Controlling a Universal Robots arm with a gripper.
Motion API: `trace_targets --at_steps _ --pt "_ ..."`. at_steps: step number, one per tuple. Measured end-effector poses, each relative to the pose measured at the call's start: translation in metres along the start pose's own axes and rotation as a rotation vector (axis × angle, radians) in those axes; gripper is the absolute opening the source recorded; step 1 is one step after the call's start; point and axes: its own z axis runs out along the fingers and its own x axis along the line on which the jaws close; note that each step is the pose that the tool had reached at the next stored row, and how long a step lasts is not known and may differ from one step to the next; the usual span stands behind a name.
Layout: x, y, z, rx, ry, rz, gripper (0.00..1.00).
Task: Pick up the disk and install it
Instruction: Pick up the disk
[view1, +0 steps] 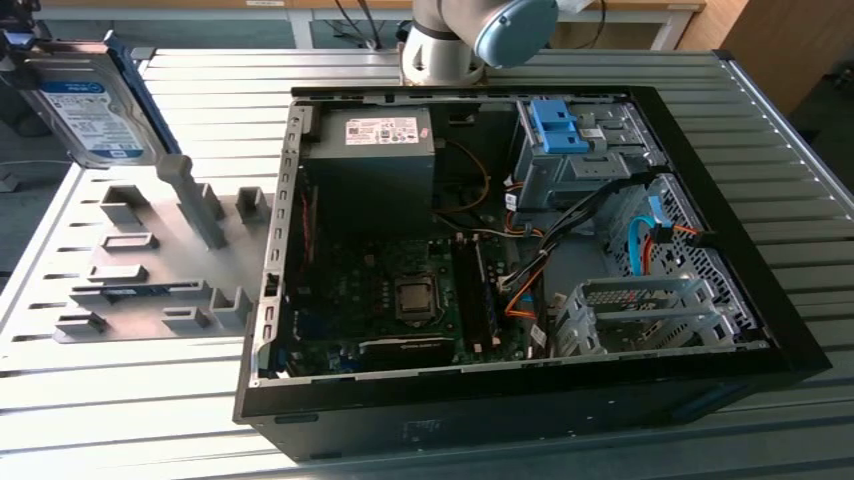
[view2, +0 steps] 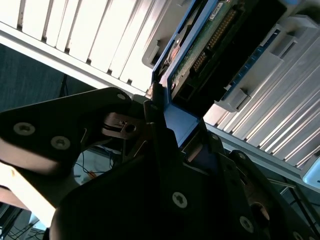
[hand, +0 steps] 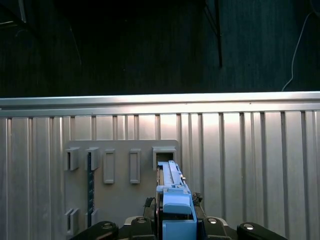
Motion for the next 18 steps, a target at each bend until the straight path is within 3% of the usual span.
trace_targets --at_steps 9,18 --pt "-0.0002 0.0001 -0.009 0.0001 0.0 0.0 0.37" --pt "-0.0003 0.0002 -0.0127 0.0 0.0 0.0 0.37"
